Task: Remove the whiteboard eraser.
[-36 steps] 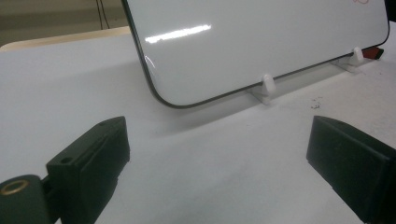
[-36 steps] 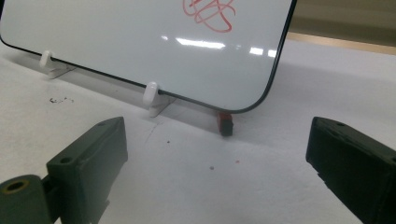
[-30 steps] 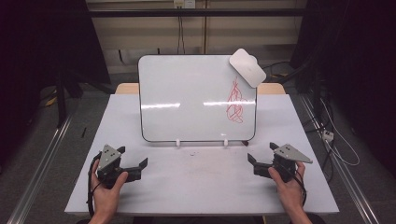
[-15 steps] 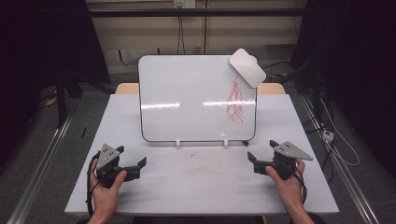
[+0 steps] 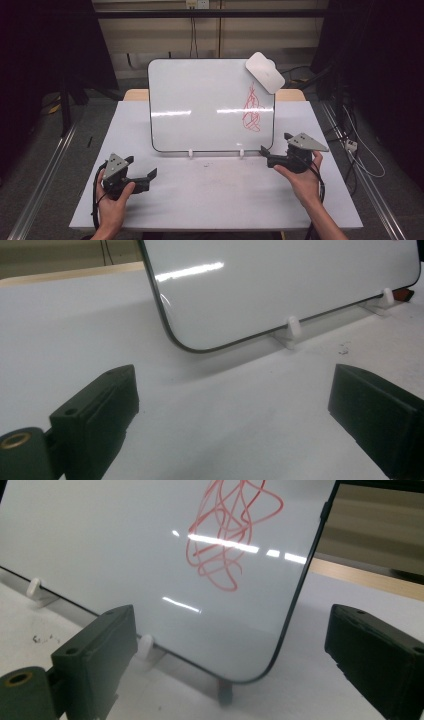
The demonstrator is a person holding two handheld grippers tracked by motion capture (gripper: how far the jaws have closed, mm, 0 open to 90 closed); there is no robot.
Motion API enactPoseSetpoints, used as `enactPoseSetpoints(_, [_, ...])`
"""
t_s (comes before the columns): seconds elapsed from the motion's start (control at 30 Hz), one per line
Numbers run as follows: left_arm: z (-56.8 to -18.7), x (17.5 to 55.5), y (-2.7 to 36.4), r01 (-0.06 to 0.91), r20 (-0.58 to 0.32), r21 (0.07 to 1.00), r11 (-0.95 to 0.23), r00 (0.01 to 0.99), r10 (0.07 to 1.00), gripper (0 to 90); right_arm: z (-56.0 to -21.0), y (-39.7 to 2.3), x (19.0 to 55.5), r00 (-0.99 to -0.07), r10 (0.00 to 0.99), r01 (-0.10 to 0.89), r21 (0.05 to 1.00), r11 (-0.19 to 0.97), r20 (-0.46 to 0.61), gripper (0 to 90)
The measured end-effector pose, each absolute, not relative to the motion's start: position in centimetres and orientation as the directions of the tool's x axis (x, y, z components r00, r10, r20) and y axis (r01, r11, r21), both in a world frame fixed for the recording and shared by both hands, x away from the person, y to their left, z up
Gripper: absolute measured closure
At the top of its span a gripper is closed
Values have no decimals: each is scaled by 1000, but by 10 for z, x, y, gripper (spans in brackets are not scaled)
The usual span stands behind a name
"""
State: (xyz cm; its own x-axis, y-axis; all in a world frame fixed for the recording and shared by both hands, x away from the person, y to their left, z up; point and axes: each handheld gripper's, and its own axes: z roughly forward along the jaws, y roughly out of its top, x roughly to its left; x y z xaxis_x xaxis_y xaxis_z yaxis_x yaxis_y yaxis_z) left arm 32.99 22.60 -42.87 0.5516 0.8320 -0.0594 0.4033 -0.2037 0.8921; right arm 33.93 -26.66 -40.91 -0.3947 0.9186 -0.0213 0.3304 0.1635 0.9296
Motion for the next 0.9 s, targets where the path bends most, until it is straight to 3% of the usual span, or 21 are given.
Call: enactPoseSetpoints(0.9, [-432,330,224,411,-61,885,-217,565,823,59,-320,-262,412,-371,908,231,927,294,-196,87])
